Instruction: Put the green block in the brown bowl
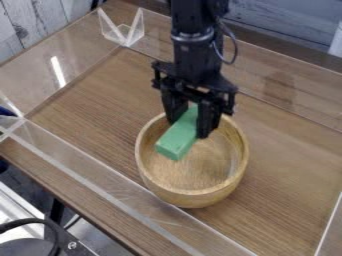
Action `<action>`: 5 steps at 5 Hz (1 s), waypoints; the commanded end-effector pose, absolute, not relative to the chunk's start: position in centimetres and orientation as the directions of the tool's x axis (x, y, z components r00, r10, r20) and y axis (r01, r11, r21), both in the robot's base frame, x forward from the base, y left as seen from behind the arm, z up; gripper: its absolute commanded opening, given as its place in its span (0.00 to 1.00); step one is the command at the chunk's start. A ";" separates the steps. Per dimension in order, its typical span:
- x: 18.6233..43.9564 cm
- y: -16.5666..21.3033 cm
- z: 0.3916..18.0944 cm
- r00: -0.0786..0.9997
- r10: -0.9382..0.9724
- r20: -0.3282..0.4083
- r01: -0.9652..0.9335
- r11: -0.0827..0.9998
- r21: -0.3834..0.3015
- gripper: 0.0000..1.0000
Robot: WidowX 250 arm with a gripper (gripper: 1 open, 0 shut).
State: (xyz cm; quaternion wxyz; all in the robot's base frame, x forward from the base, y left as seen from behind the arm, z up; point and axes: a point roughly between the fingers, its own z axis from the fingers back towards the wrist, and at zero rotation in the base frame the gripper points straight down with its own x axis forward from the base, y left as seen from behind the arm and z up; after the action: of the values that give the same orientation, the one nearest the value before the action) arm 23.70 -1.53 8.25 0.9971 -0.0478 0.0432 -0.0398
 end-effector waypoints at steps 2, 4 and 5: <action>23.3 -1.8 7.3 0.993 -0.103 -0.054 0.099 0.992 -0.078 0.00; 23.2 -1.8 6.1 0.991 -0.111 -0.078 0.105 0.992 -0.074 0.00; 23.1 -1.8 5.9 0.990 -0.113 -0.086 0.107 0.992 -0.074 0.00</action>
State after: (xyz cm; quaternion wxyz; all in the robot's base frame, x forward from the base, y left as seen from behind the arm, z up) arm 22.54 -1.75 5.19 0.9961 -0.0359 0.0620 -0.0512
